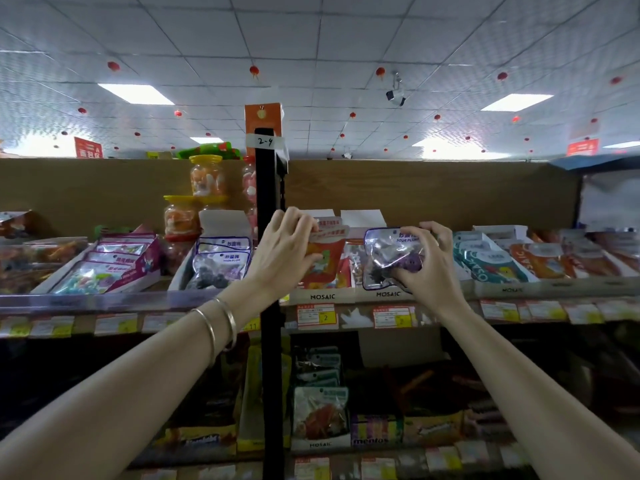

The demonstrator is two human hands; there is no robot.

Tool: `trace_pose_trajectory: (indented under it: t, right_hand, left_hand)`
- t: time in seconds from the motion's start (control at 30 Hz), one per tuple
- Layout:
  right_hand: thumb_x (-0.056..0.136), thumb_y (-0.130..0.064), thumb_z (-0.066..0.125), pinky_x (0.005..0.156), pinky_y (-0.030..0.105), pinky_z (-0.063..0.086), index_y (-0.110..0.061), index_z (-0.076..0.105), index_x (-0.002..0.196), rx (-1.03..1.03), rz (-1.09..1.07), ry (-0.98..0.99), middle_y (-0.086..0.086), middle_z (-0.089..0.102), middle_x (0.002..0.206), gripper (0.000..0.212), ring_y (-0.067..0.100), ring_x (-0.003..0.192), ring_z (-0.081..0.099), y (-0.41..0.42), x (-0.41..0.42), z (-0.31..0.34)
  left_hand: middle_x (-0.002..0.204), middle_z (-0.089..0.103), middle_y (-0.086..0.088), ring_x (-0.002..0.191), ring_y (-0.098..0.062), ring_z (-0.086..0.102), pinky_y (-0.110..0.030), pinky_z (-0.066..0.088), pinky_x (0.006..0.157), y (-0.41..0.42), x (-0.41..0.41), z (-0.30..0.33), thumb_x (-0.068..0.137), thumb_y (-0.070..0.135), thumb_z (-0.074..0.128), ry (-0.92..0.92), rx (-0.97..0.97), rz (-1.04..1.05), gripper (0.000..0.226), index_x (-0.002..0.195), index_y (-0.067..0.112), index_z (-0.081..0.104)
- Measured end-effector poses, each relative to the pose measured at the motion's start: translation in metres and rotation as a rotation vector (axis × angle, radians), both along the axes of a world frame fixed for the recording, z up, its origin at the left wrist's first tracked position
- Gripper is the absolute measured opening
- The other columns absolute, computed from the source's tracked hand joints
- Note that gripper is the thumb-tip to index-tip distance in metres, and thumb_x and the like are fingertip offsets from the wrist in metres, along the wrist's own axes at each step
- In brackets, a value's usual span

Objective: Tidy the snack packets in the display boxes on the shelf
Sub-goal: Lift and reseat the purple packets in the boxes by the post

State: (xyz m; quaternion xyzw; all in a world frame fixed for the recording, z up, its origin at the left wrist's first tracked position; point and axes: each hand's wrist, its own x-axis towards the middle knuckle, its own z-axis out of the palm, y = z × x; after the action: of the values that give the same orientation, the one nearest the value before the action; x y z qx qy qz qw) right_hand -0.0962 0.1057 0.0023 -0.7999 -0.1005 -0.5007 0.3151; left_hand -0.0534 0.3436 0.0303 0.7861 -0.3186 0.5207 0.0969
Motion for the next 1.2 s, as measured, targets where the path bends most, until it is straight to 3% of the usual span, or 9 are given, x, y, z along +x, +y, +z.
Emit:
trace_pose_trajectory:
  t: [0.27, 0.43, 0.57, 0.67, 0.77, 0.87, 0.97, 1.03, 1.2]
  right_hand:
    - [0.065, -0.004, 0.080, 0.094, 0.026, 0.039, -0.014, 0.050, 0.120, -0.008, -0.019, -0.005, 0.010, 0.029, 0.135, 0.064, 0.010, 0.120, 0.029, -0.033, -0.002, 0.002]
    - [0.065, -0.007, 0.081, 0.093, 0.025, 0.039, -0.015, 0.047, 0.126, -0.040, 0.020, -0.024, 0.007, 0.033, 0.136, 0.071, -0.002, 0.118, 0.023, -0.034, -0.002, -0.001]
    - [0.066, -0.010, 0.081, 0.098, 0.024, 0.033, -0.013, 0.040, 0.135, -0.072, 0.028, -0.008, 0.010, 0.033, 0.135, 0.080, -0.006, 0.115, 0.021, -0.030, -0.001, -0.001]
    - [0.066, -0.013, 0.081, 0.096, 0.021, 0.031, -0.014, 0.037, 0.138, -0.063, 0.030, 0.038, 0.008, 0.031, 0.135, 0.084, 0.001, 0.117, 0.024, -0.026, -0.001, -0.003]
    - [0.067, -0.016, 0.081, 0.096, 0.025, 0.036, -0.015, 0.042, 0.134, -0.028, 0.070, 0.078, 0.006, 0.030, 0.130, 0.077, 0.007, 0.116, 0.028, -0.020, 0.000, -0.003]
    - [0.066, -0.017, 0.082, 0.099, 0.022, 0.035, -0.017, 0.047, 0.126, -0.002, 0.143, 0.105, 0.000, 0.030, 0.123, 0.069, 0.001, 0.110, 0.028, -0.011, 0.001, -0.001]
    - [0.064, -0.017, 0.083, 0.082, -0.002, 0.032, -0.030, 0.046, 0.119, -0.019, 0.246, 0.081, -0.004, 0.032, 0.119, 0.067, -0.020, 0.092, 0.033, 0.005, 0.003, 0.001]
    - [0.064, -0.017, 0.083, 0.079, -0.003, 0.034, -0.036, 0.044, 0.118, -0.022, 0.320, 0.090, -0.004, 0.034, 0.120, 0.069, -0.022, 0.100, 0.033, 0.019, 0.007, 0.000]
    - [0.067, -0.021, 0.081, 0.093, 0.012, 0.044, -0.026, 0.033, 0.136, -0.022, 0.512, 0.146, -0.001, 0.031, 0.128, 0.084, 0.007, 0.117, 0.038, 0.060, 0.019, -0.003]
  left_hand:
    - [0.123, 0.043, -0.010, 0.113, -0.027, 0.036, -0.039, 0.038, 0.095, -0.042, 0.045, 0.003, 0.078, 0.035, 0.070, 0.217, 0.055, 0.135, 0.053, 0.115, 0.009, 0.041]
    - [0.125, 0.038, -0.010, 0.114, -0.025, 0.035, -0.039, 0.031, 0.102, -0.044, 0.064, -0.006, 0.080, 0.056, 0.058, 0.357, 0.267, 0.418, 0.068, 0.123, 0.011, 0.032]
    - [0.148, 0.022, -0.015, 0.138, -0.031, 0.016, -0.045, 0.007, 0.115, -0.043, 0.067, -0.010, 0.084, 0.064, 0.045, 0.396, 0.334, 0.560, 0.088, 0.142, 0.005, 0.015]
    - [0.153, 0.013, -0.011, 0.143, -0.028, 0.005, -0.045, 0.002, 0.115, -0.044, 0.059, -0.010, 0.089, 0.053, 0.046, 0.397, 0.213, 0.315, 0.074, 0.144, 0.010, 0.020]
    - [0.152, 0.022, -0.002, 0.141, -0.019, 0.017, -0.040, 0.016, 0.114, -0.049, 0.033, -0.012, 0.093, 0.042, 0.045, 0.595, -0.108, -0.159, 0.059, 0.144, 0.019, 0.027]
    - [0.148, 0.033, 0.005, 0.134, -0.013, 0.032, -0.041, 0.024, 0.113, -0.048, 0.007, -0.022, 0.088, 0.044, 0.056, 0.827, -0.318, -0.427, 0.068, 0.144, 0.028, 0.023]
    - [0.124, 0.047, 0.022, 0.118, -0.002, 0.047, -0.024, 0.040, 0.098, -0.040, -0.012, -0.027, 0.082, 0.044, 0.064, 0.783, -0.390, -0.468, 0.072, 0.140, 0.030, 0.024]
    - [0.105, 0.052, 0.029, 0.102, 0.007, 0.055, -0.013, 0.046, 0.086, -0.032, -0.019, -0.027, 0.081, 0.035, 0.069, 0.697, -0.455, -0.472, 0.062, 0.131, 0.032, 0.033]
    - [0.103, 0.064, 0.006, 0.098, -0.007, 0.062, -0.036, 0.055, 0.083, 0.015, -0.025, -0.026, 0.080, 0.020, 0.071, 0.571, -0.559, -0.472, 0.037, 0.109, 0.019, 0.049]
